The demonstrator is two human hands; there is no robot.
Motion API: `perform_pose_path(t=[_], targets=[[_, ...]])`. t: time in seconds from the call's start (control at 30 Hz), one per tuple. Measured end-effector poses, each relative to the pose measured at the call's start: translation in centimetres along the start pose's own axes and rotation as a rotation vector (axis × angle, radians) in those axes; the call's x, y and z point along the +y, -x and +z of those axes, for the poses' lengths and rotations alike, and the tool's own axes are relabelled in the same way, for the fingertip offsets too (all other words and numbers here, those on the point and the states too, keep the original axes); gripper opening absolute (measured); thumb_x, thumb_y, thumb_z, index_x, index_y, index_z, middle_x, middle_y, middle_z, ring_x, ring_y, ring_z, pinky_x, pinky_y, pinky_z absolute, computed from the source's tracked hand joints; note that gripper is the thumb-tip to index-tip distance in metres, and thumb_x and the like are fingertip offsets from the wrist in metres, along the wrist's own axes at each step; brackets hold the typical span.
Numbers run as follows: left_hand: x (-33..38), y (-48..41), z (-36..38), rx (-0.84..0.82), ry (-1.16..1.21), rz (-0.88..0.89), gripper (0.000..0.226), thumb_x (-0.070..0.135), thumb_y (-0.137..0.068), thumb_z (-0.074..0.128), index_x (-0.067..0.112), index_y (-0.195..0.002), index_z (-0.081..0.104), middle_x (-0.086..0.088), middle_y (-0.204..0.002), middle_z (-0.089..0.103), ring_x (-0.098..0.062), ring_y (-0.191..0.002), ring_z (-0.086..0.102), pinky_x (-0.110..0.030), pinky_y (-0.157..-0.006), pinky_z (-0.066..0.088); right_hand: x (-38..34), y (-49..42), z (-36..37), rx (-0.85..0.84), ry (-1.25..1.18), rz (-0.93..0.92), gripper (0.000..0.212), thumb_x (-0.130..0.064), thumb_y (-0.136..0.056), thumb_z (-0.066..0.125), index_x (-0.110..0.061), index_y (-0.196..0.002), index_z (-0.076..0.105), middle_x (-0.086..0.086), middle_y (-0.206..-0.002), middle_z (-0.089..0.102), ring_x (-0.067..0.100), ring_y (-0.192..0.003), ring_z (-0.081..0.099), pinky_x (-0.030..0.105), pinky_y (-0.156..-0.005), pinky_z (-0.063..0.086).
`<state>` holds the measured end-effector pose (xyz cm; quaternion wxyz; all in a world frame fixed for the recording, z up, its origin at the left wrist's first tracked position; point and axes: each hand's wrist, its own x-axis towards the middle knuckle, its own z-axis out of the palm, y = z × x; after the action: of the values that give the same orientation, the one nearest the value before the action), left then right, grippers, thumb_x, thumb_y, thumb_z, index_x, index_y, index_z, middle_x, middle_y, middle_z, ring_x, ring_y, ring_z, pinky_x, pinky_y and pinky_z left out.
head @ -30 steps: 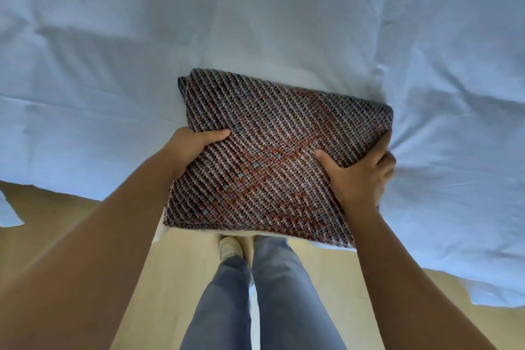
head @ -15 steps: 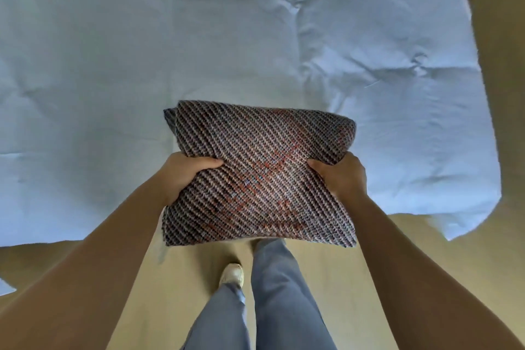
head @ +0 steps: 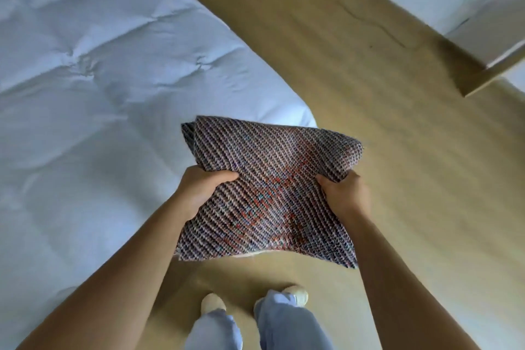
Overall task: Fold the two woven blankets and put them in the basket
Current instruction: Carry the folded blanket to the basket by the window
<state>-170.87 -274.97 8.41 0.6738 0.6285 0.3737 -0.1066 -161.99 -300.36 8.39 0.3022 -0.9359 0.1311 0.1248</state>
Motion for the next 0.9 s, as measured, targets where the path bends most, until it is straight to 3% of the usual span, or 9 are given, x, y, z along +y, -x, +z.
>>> perform_pose_path(t=[0.17,0.33,0.43,0.53,0.7,0.8,0.9], targets=[[4.0,0.9,14.7,-0.213,-0.197,0.061,0.031,0.034,-0.06,0.081,0.021,-0.084,0.068,0.003,-0.079,0.073,-0.015,-0.067,0.07,-0.024,-0.058,0.048,10.4,-1.8,-11.5,0.132,-0.116,0.177,0.038,-0.045,-0.077,0.067,-0.013,-0.095,0.057,0.012,-0.093,0.069,0.03,-0.08,0.063,0.031,-0.066,0.049],[5.9,2.9,30.3,-0.438,-0.376,0.1,0.048,0.04,-0.056,0.08,0.019,-0.097,0.066,0.001,-0.091,0.071,-0.023,-0.084,0.068,-0.036,-0.08,0.052,21.7,-1.8,-21.7,0.273,-0.245,0.329,0.037,-0.045,-0.074,0.068,-0.013,-0.093,0.062,0.009,-0.088,0.071,0.028,-0.078,0.066,0.039,-0.072,0.056],[6.4,4.9,39.4,-0.536,-0.44,0.123,0.038,0.038,-0.06,0.08,0.02,-0.09,0.066,0.005,-0.087,0.07,-0.019,-0.08,0.067,-0.029,-0.071,0.049,27.8,-1.5,-26.7,0.368,-0.332,0.412,0.034,-0.04,-0.075,0.07,-0.012,-0.093,0.064,0.01,-0.09,0.071,0.028,-0.08,0.066,0.04,-0.075,0.056],[6.4,7.4,48.4,-0.655,-0.518,0.155,0.029,0.033,-0.064,0.08,0.021,-0.086,0.066,0.004,-0.087,0.069,-0.02,-0.081,0.066,-0.028,-0.072,0.048,33.6,-0.7,-31.1,0.489,-0.42,0.5,0.03,-0.033,-0.076,0.07,-0.01,-0.094,0.066,0.014,-0.093,0.071,0.03,-0.086,0.067,0.042,-0.078,0.055],[6.0,11.1,61.7,-0.85,-0.619,0.177,0.022,0.027,-0.066,0.079,0.021,-0.08,0.064,0.004,-0.084,0.067,-0.018,-0.077,0.065,-0.024,-0.064,0.046,41.7,1.3,-37.2,0.653,-0.398,0.629,0.028,-0.037,-0.078,0.066,-0.014,-0.094,0.067,0.01,-0.091,0.071,0.027,-0.082,0.065,0.03,-0.07,0.048],[5.4,12.6,68.9,-0.946,-0.688,0.176,0.022,0.024,-0.067,0.079,0.018,-0.082,0.065,0.001,-0.087,0.068,-0.02,-0.079,0.066,-0.026,-0.067,0.048,46.0,1.3,-40.0,0.729,-0.41,0.695,0.027,-0.035,-0.079,0.066,-0.013,-0.093,0.068,0.011,-0.092,0.072,0.028,-0.083,0.065,0.033,-0.073,0.051],[4.9,13.3,76.3,-1.017,-0.755,0.166,0.026,0.022,-0.067,0.079,0.014,-0.087,0.065,-0.004,-0.093,0.068,-0.025,-0.084,0.066,-0.034,-0.079,0.051,50.0,0.1,-42.4,0.768,-0.44,0.778,0.028,-0.034,-0.079,0.065,-0.013,-0.098,0.067,0.011,-0.096,0.071,0.028,-0.088,0.065,0.033,-0.077,0.05]])
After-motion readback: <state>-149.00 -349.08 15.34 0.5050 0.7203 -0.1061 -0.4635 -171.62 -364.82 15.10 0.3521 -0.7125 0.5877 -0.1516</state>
